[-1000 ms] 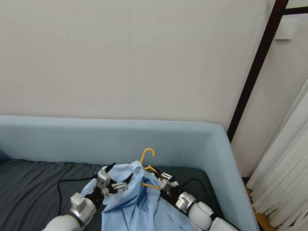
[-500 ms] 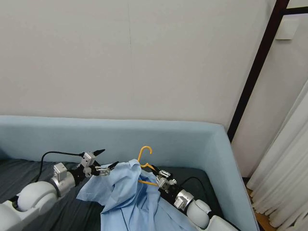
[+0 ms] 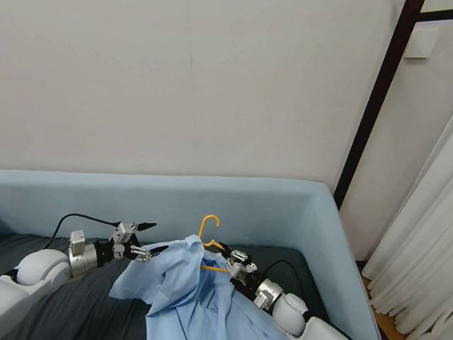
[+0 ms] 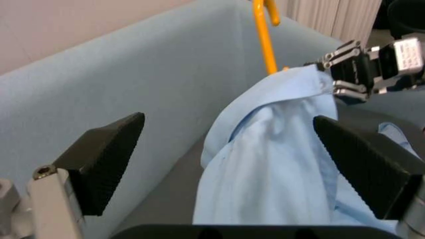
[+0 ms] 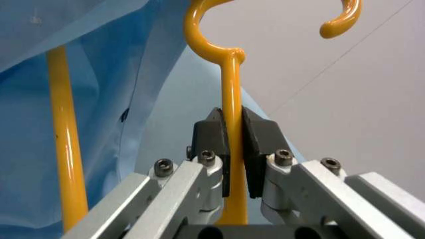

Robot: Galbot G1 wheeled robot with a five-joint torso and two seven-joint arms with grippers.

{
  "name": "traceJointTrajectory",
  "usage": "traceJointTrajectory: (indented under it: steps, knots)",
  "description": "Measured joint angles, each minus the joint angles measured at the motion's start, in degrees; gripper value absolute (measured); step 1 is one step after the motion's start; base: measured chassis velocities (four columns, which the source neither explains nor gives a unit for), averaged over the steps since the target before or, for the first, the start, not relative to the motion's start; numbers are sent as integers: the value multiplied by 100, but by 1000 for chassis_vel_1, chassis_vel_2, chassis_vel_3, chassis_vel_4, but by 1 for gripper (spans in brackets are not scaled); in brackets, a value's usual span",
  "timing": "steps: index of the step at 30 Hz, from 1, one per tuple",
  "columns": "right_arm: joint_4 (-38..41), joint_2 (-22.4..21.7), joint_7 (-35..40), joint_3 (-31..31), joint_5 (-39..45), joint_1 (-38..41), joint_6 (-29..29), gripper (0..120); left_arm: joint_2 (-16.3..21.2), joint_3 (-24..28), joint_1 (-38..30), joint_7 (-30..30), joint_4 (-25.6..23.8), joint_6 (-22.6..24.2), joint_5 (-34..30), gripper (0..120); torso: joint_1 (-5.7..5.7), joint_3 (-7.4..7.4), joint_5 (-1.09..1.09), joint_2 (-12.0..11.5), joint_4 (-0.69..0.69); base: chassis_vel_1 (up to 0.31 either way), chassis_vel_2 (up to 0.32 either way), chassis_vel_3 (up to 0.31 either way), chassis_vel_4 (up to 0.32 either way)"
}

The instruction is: Pick up the clothes from the sofa and hang them on the clothes hanger.

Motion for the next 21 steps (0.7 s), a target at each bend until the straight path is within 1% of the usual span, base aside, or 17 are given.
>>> traceJointTrajectory:
  steps: [2, 3, 6, 7, 8, 13, 15, 18, 21]
  knots:
    - [16, -11, 13, 28, -40, -7, 17, 5, -75, 503, -484, 72, 236, 23, -57, 100, 0, 0, 1, 0, 0, 0, 0, 0, 0]
    - [16, -11, 13, 28, -40, -7, 17, 5, -75, 503, -484, 72, 236, 23, -57, 100, 0, 0, 1, 0, 0, 0, 0, 0, 0]
    - [28, -21, 27, 45, -83, 1, 38, 5, -183, 1136, -1035, 274, 433, 54, -115, 100, 0, 0, 1, 0, -1, 0, 0, 0, 0]
    - [29, -21, 29, 53, -100, 10, 51, 5, -225, 1259, -1151, 312, 472, 65, -111, 100, 0, 0, 2, 0, -1, 0, 0, 0, 0]
    - [29, -21, 29, 53, -100, 10, 51, 5, -225, 1259, -1151, 312, 472, 65, -111, 100, 0, 0, 2, 0, -1, 0, 0, 0, 0]
    - [-27, 9, 51, 131, -287, 35, 168, 5, -513, 1678, -1626, 260, 712, 153, -59, 100, 0, 0, 1, 0, 0, 0, 0, 0, 0]
    - [-30, 1, 57, 131, -301, 34, 187, 5, -561, 1780, -1750, 272, 785, 156, -54, 100, 0, 0, 2, 0, 0, 0, 0, 0, 0]
    - [-51, -16, 69, 136, -355, 31, 240, 5, -698, 2150, -2107, 383, 983, 161, -20, 100, 0, 0, 3, 1, -1, 0, 0, 0, 0]
    - [-65, -16, 78, 150, -359, 34, 248, 5, -763, 2285, -2210, 480, 1056, 161, 5, 100, 0, 0, 2, 1, -1, 0, 0, 0, 0]
